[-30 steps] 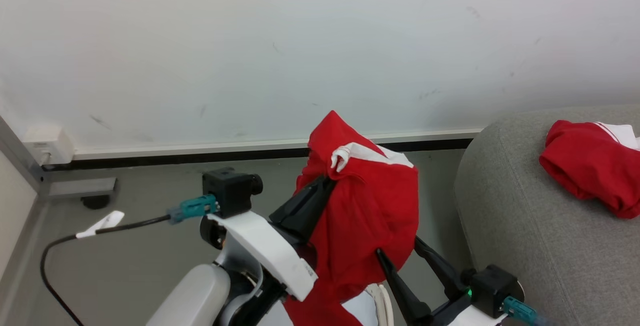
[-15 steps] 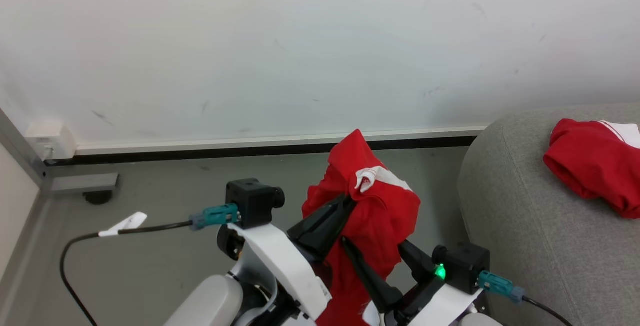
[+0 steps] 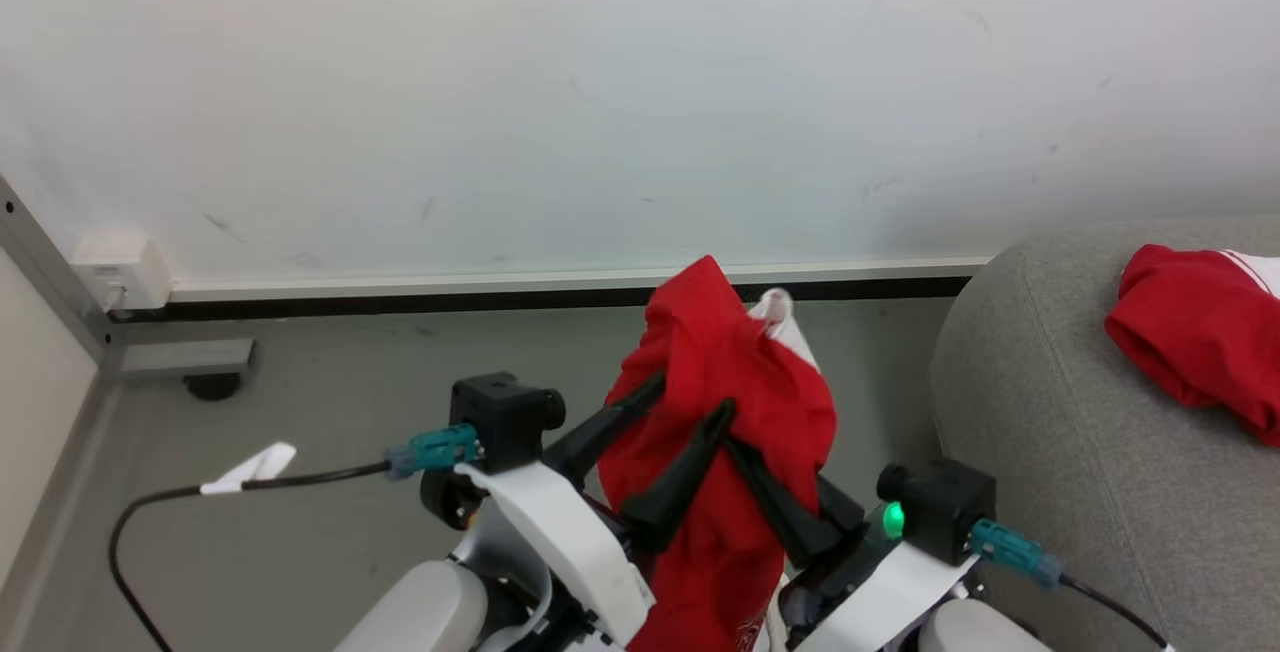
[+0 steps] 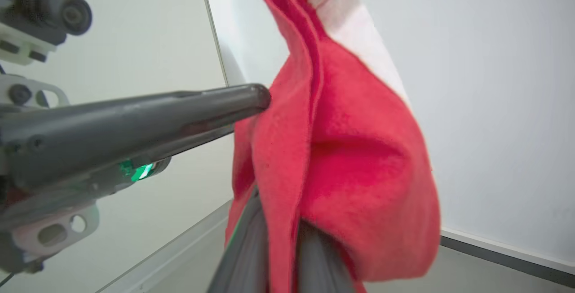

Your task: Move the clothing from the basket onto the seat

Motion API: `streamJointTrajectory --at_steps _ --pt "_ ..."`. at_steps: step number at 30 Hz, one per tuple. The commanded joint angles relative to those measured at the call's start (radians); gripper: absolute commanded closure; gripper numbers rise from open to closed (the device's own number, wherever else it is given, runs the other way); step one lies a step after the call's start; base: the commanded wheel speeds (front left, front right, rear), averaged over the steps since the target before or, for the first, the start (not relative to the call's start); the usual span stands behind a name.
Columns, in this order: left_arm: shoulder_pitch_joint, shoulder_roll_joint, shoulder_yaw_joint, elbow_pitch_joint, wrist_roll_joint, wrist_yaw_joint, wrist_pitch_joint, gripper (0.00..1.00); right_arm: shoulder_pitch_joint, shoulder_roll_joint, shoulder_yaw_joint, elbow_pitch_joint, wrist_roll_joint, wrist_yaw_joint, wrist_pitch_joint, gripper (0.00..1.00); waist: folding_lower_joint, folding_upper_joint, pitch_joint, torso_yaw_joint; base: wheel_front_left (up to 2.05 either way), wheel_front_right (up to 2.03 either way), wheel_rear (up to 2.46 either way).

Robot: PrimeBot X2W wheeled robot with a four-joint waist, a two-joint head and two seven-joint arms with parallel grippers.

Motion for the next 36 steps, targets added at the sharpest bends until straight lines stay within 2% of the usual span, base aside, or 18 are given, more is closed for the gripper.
streamJointTrajectory --at_steps 1,10,20,29,36 --pt "0.006 0.018 -0.003 0.009 0.035 0.002 -0.017 0.00 0.000 -0.002 -0.025 -0.001 -0.020 -0.002 0.000 1.00 -0.0001 -0.0001 0.000 0.001 0.00 0.00 0.00" --pt "0.044 0.051 -0.038 0.061 0.086 -0.015 -0.080 0.00 0.014 -0.014 -0.115 0.014 -0.080 -0.002 0.000 1.00 -0.0001 -0.0001 -0.001 0.012 0.00 0.00 0.00" --pt "0.054 0.037 -0.049 0.101 0.082 -0.022 -0.133 0.00 0.026 -0.021 -0.188 -0.001 -0.107 -0.002 0.000 1.00 -0.0001 -0.0001 0.003 0.005 0.00 0.00 0.00" --pt "0.048 0.035 -0.057 0.106 0.084 -0.019 -0.145 0.00 0.040 -0.026 -0.223 -0.002 -0.123 -0.002 0.000 1.00 -0.0001 -0.0001 0.018 -0.033 0.00 0.00 0.00" --pt "0.061 0.036 -0.069 0.101 0.071 -0.021 -0.152 0.00 0.048 -0.026 -0.249 -0.005 -0.140 -0.002 0.000 1.00 -0.0001 -0.0001 0.036 -0.110 0.00 0.00 0.00"
